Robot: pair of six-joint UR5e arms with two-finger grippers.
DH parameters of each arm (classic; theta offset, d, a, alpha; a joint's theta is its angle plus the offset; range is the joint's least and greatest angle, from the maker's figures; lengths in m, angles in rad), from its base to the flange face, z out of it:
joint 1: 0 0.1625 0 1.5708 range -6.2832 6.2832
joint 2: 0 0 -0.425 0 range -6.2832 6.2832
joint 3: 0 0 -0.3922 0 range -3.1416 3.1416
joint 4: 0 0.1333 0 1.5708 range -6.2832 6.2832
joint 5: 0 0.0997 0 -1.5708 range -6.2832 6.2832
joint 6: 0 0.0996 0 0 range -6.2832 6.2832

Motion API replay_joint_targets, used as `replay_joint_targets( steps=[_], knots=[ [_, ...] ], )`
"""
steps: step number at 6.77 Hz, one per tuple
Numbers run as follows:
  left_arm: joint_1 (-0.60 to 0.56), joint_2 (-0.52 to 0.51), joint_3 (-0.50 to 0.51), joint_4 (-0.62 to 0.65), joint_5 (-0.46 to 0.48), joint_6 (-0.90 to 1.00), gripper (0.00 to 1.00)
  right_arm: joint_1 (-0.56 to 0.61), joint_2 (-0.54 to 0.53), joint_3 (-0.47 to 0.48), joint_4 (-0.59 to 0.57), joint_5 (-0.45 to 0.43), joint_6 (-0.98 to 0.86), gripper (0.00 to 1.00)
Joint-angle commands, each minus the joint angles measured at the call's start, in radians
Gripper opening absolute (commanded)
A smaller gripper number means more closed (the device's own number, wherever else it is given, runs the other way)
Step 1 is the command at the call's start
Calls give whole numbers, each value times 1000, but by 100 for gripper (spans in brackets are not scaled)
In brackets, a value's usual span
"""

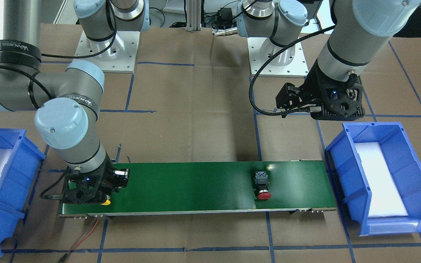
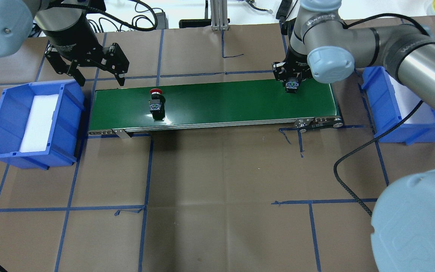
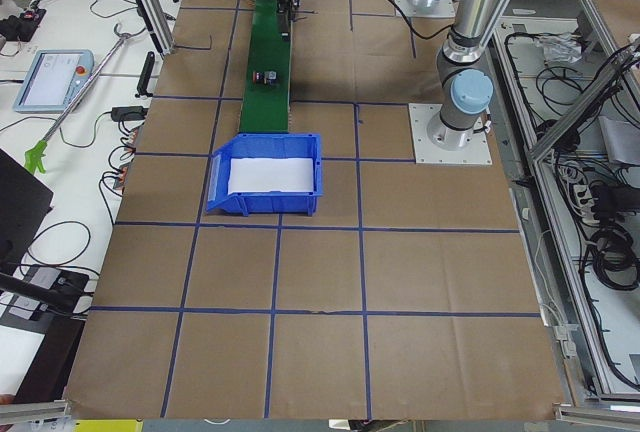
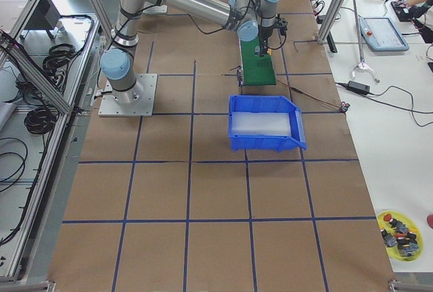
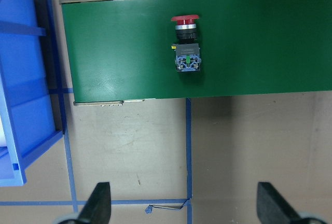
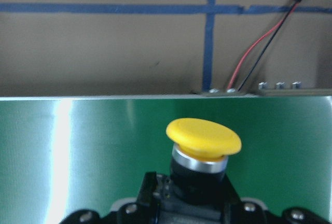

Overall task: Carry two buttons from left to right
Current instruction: 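Lift the yellow button and carry it to the empty blue bin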

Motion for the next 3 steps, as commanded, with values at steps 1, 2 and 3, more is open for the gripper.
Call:
replay_joint_targets(
  steps=[1,2,3],
  knots=[
    [0,1,0,0,1,0,100,-174,-106,-56,170,-3,-117,5],
    [0,1,0,0,1,0,100,-281,-129,-69,171,-3,-263,5],
    [0,2,-1,0,1,0,100,-381,-134,-87,169,-1,-421,5]
  ],
)
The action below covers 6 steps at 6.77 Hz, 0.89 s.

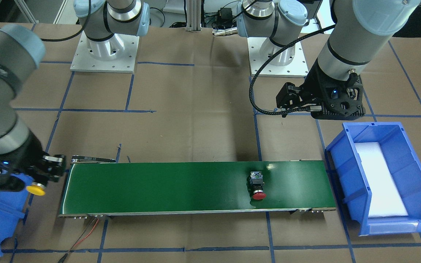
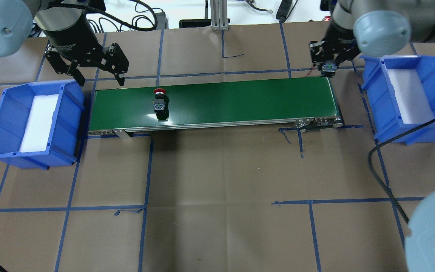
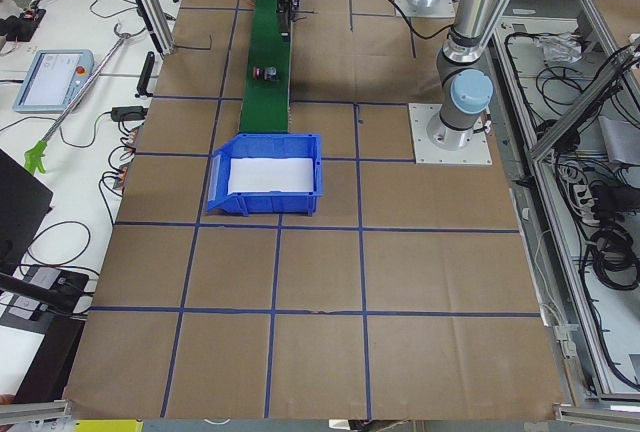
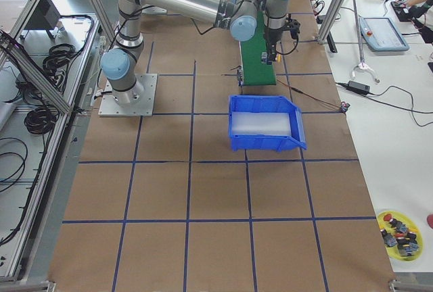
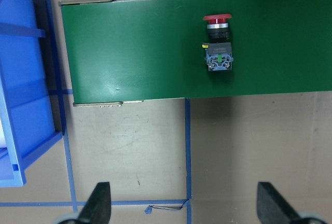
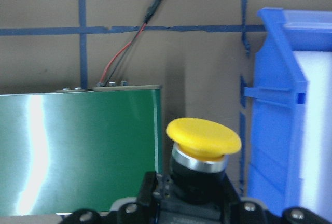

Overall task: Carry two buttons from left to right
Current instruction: 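Lift the yellow button and carry it to the empty blue bin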

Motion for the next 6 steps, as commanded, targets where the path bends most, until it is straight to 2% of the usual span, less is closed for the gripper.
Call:
replay_joint_targets(
  steps=[1,3,4,6],
  knots=[
    [0,1,-1,0,0,-2,100,-198,-9,-25,11,54,-261,5],
    [0,1,0,0,0,-2,100,-279,20,5,6,65,-356,5],
    [0,1,0,0,0,-3,100,-282,17,66,-27,65,-360,5],
    [0,0,0,0,0,-2,100,-320,11,184,-202,70,-407,5]
  ],
)
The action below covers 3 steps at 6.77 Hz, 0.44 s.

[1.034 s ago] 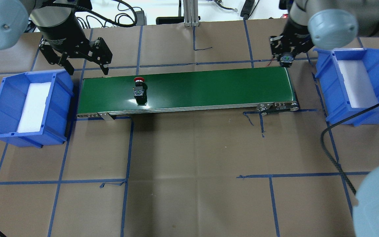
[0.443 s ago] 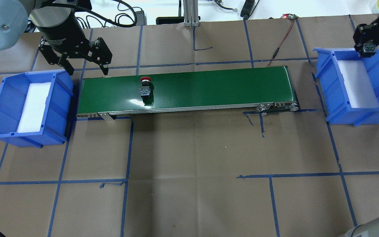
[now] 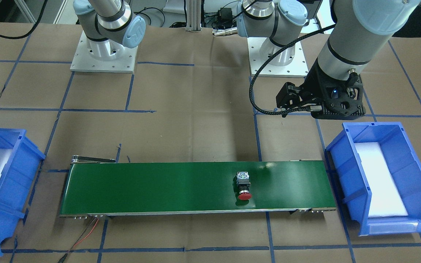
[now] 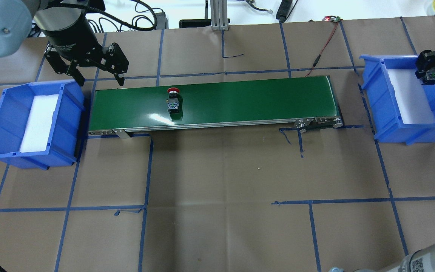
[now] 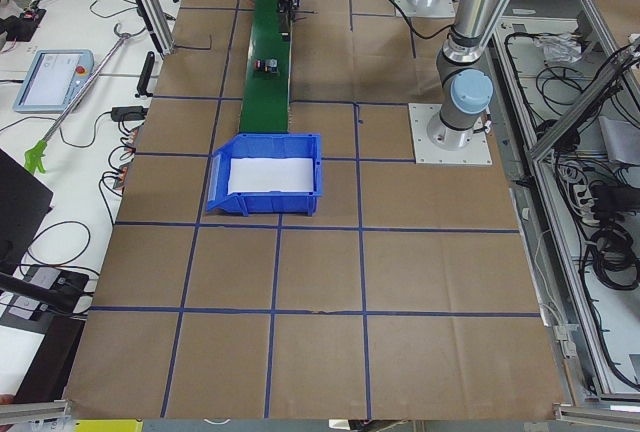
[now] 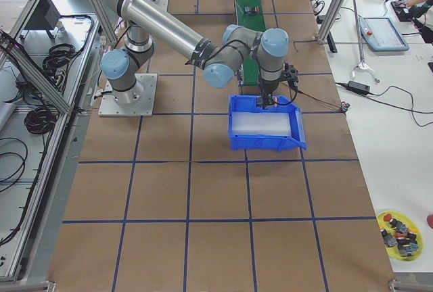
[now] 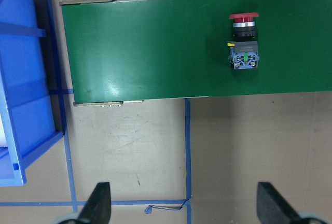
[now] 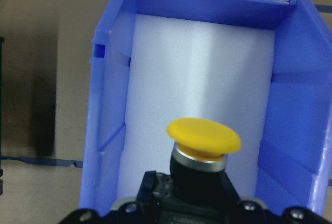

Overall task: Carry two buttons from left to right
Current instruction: 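Lift the yellow button and carry it to the empty blue bin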

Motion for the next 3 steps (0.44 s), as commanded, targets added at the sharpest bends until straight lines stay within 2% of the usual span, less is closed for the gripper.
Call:
replay_joint_targets(
  steps=[1,2,3],
  knots=[
    [0,-1,0,0,0,1,100,-35,-3,122,-142,5,-25,5],
    [0,1,0,0,0,1,100,-42,3,164,-151,5,-25,5],
    [0,-1,-1,0,0,1,100,-44,6,206,-208,5,-25,5]
  ],
)
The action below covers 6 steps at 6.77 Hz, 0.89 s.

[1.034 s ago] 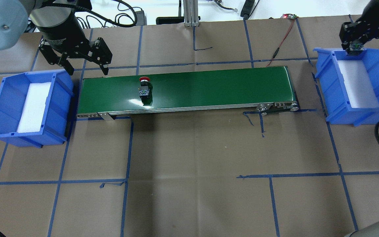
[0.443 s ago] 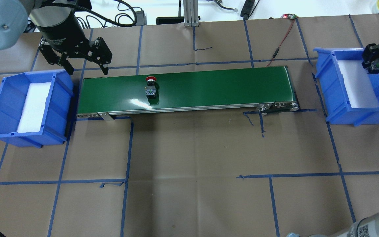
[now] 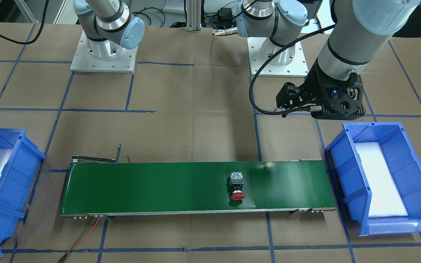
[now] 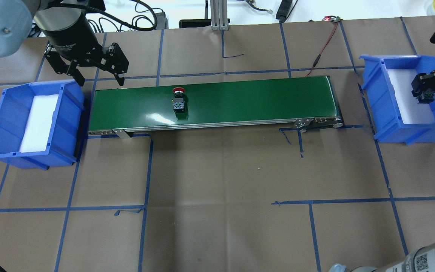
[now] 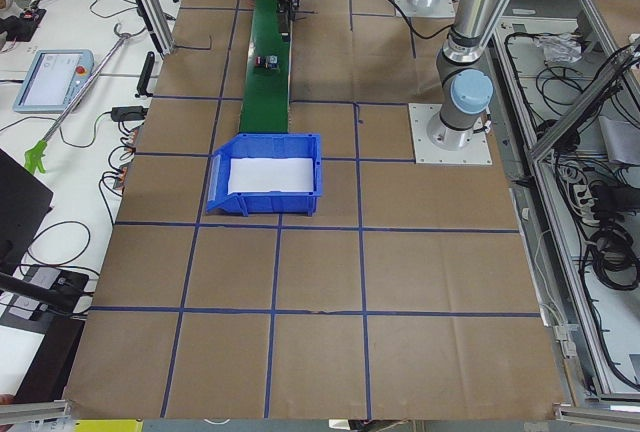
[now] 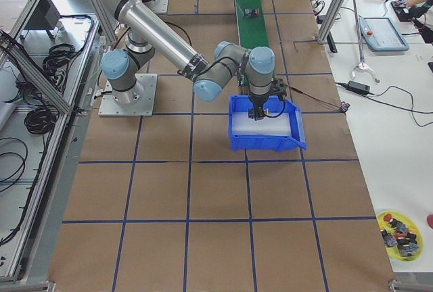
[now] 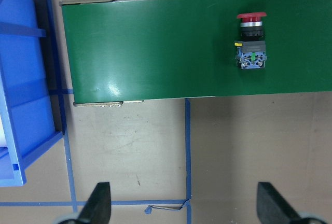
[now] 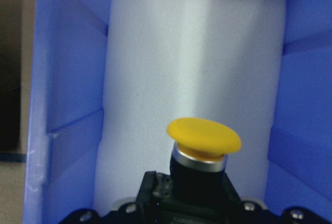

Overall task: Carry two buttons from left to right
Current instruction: 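Lower the yellow button onto the foam and open the right gripper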

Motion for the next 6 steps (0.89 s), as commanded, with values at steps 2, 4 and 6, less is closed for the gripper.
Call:
replay_joint_targets(
  steps=[2,4,6],
  knots=[
    [0,1,-1,0,0,-1,100,-7,16,124,-178,2,-31,5],
    [0,1,-1,0,0,-1,100,-7,39,126,-180,2,-38,5],
    [0,1,-1,0,0,-1,100,-7,58,126,-179,-3,-49,6]
  ],
)
